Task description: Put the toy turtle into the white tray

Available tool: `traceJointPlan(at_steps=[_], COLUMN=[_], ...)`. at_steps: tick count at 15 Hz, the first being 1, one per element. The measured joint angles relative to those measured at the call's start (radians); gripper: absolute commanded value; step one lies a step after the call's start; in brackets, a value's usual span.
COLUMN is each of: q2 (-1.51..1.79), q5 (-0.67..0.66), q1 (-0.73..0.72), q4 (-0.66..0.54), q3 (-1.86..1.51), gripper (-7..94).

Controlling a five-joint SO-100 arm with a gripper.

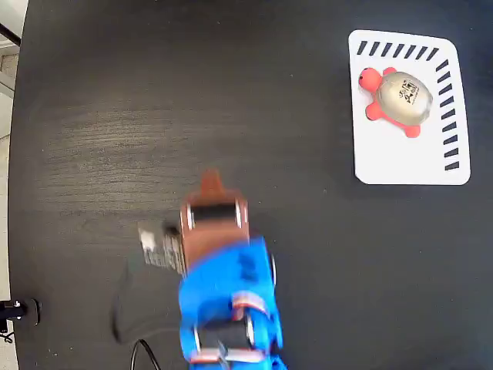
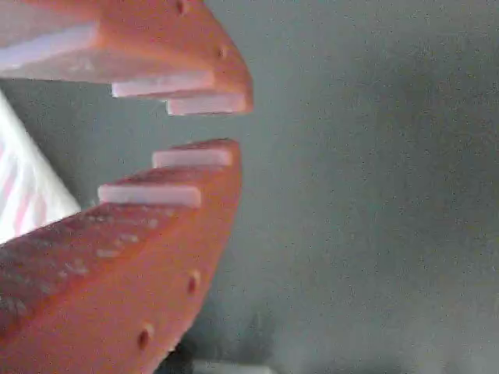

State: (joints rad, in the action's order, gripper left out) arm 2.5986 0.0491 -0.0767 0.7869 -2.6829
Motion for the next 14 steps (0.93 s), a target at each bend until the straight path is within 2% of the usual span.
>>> traceJointPlan(at_steps=[2,8,14], q2=[0.187,0.555,0.644], q5=[-0.012,0.014,-0.014], q1=[0.006,-0.021,-0.011], q4=[0.078,0.431,0.469], q3=[-0.11,-0.204,-0.247], gripper=[0,-1,-1])
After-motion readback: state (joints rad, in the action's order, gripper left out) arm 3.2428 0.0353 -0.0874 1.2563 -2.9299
